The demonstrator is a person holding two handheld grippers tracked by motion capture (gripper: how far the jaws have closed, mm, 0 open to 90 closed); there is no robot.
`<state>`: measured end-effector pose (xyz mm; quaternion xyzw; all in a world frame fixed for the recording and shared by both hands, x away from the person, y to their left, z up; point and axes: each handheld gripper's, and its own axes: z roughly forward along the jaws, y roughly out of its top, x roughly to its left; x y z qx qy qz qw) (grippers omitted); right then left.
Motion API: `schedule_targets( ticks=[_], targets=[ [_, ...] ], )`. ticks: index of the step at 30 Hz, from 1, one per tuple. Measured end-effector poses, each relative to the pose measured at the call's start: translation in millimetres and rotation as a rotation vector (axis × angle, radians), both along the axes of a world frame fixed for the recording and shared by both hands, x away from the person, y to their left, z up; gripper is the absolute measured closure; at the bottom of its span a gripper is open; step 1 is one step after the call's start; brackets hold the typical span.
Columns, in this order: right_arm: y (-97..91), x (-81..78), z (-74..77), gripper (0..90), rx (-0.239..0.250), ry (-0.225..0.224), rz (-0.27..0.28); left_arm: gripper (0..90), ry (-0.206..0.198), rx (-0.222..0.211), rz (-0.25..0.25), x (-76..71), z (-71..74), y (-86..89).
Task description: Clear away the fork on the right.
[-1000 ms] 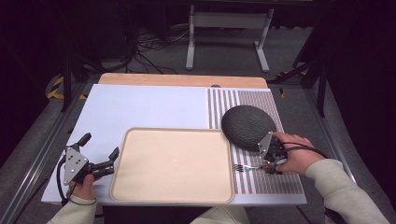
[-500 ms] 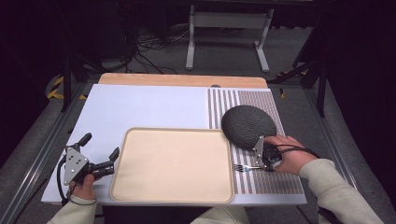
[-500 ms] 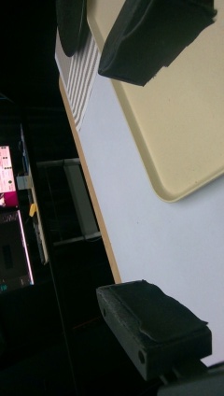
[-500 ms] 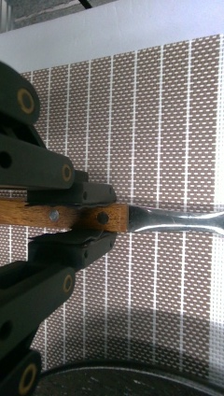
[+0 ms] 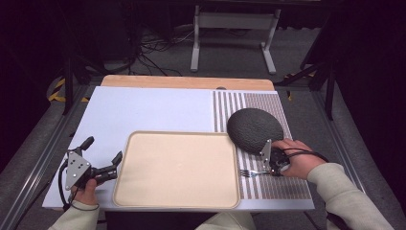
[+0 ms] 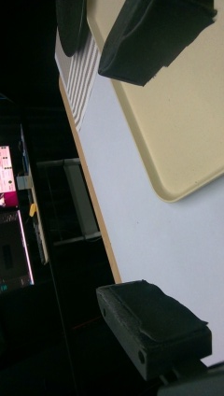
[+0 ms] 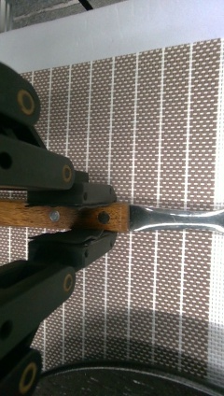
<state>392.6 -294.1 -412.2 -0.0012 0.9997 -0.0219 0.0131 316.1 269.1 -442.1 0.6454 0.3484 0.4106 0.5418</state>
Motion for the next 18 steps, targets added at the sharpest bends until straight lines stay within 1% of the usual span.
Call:
schedule_targets(
  ticks=[2, 3, 4, 8, 9, 10, 11, 17, 18],
  targets=[
    [0.0, 0.2, 2.8, 77.6, -0.003, -0.001, 0.000, 0.6, 0.001, 0.000, 0.000, 0.0, -0.1, -0.1],
    [-0.2, -0.1, 4.4, 77.6, 0.007, -0.007, -0.002, 0.5, 0.001, 0.001, -0.001, 0.0, -0.1, -0.1],
    [-0.1, -0.2, 5.9, 77.6, 0.006, -0.010, -0.003, 0.5, 0.000, -0.001, -0.001, 0.1, -0.2, -0.2],
    [0.4, -0.9, 15.8, 77.6, 0.007, -0.017, -0.012, 0.6, 0.001, 0.000, 0.000, -0.1, 0.0, -0.1],
    [0.3, -1.1, 17.5, 77.6, 0.012, -0.023, -0.018, 0.5, 0.001, 0.000, -0.001, -0.1, 0.0, 0.0],
    [-0.2, -1.2, 20.5, 77.6, 0.027, -0.024, -0.027, 0.5, 0.000, 0.000, -0.001, -0.1, 0.0, 0.0],
    [-0.2, -1.2, 20.5, 77.6, 0.027, -0.024, -0.027, 0.6, 0.000, 0.000, -0.001, -0.1, 0.0, 0.0],
    [-1.6, -1.1, 35.6, 77.6, 0.052, -0.043, -0.044, 0.6, -0.001, 0.001, 0.000, 0.0, 0.1, 0.2],
    [-1.6, -1.0, 38.8, 77.6, 0.056, -0.052, -0.048, 0.5, 0.000, 0.001, 0.000, 0.0, 0.0, 0.2]
  ],
)
